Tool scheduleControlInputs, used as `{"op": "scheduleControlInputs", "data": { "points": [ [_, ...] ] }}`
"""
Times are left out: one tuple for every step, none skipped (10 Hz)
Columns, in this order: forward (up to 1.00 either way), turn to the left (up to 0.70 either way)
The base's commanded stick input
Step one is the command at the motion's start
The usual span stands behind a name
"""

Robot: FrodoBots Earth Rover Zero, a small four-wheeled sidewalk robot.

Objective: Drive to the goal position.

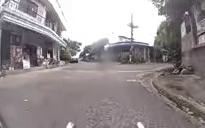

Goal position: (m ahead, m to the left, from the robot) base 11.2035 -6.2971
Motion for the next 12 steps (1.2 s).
{"op": "scheduleControlInputs", "data": {
  "points": [
    [0.7, 0.0],
    [0.7, 0.0],
    [0.7, -0.13],
    [0.7, -0.14],
    [0.7, -0.14],
    [0.7, -0.14],
    [0.7, -0.14],
    [0.7, -0.14],
    [0.7, -0.14],
    [0.7, -0.14],
    [0.7, -0.14],
    [0.7, -0.11]
  ]
}}
